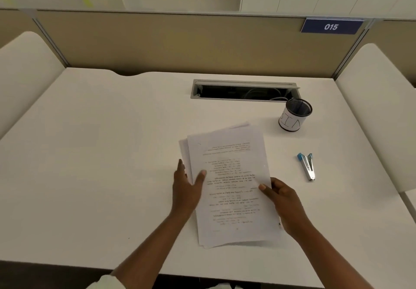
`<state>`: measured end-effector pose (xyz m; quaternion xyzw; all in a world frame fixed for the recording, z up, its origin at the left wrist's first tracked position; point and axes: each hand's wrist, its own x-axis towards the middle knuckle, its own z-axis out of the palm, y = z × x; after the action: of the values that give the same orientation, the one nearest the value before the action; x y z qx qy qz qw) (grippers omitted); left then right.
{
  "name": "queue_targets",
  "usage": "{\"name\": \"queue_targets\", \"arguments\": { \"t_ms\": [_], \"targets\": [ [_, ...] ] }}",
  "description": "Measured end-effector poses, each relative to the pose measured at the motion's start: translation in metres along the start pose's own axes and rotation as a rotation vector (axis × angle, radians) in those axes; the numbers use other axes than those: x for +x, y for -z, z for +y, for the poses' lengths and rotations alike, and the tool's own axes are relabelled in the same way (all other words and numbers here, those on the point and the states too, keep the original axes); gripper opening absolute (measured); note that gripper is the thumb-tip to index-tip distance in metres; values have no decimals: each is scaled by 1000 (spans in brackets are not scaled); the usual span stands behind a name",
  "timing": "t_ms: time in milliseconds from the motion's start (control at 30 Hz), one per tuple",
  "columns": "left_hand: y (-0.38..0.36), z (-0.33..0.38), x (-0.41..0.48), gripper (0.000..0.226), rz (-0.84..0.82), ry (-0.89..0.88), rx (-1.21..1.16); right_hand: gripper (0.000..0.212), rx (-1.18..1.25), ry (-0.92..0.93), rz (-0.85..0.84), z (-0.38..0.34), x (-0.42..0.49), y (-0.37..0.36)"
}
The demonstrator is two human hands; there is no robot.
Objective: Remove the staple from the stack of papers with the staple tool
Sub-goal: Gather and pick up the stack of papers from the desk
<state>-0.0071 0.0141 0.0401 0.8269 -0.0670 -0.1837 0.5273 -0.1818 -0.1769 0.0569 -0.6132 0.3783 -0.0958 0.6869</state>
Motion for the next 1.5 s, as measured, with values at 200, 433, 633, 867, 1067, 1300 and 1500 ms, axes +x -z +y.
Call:
{"name": "queue_targets", "arguments": {
  "t_ms": [200,433,633,867,1067,1300,1500],
  "targets": [
    [16,26,29,12,-88,138,-316,15,28,-12,-38,-3,5,9],
    [14,41,32,15,-86,162,-404,51,-556,261,348,-13,13,-3],
    [-12,69,12,14,-102,115,-436,99,-526,278,-176,-39,2,-52],
    [-21,81,10,11,-236,-3,-353,34,-613,337,-109,-54,13,-51],
    [7,82,47,45,28,-365,84,23,-425,121,-377,-81,23,-7],
    [29,109,73,17,-552,-96,-19,37,-143,-58,-568,-101,41,19],
    [18,103,72,17,-509,27,-95,23,-287,-8,-430,-91,54,25]
  ]
}}
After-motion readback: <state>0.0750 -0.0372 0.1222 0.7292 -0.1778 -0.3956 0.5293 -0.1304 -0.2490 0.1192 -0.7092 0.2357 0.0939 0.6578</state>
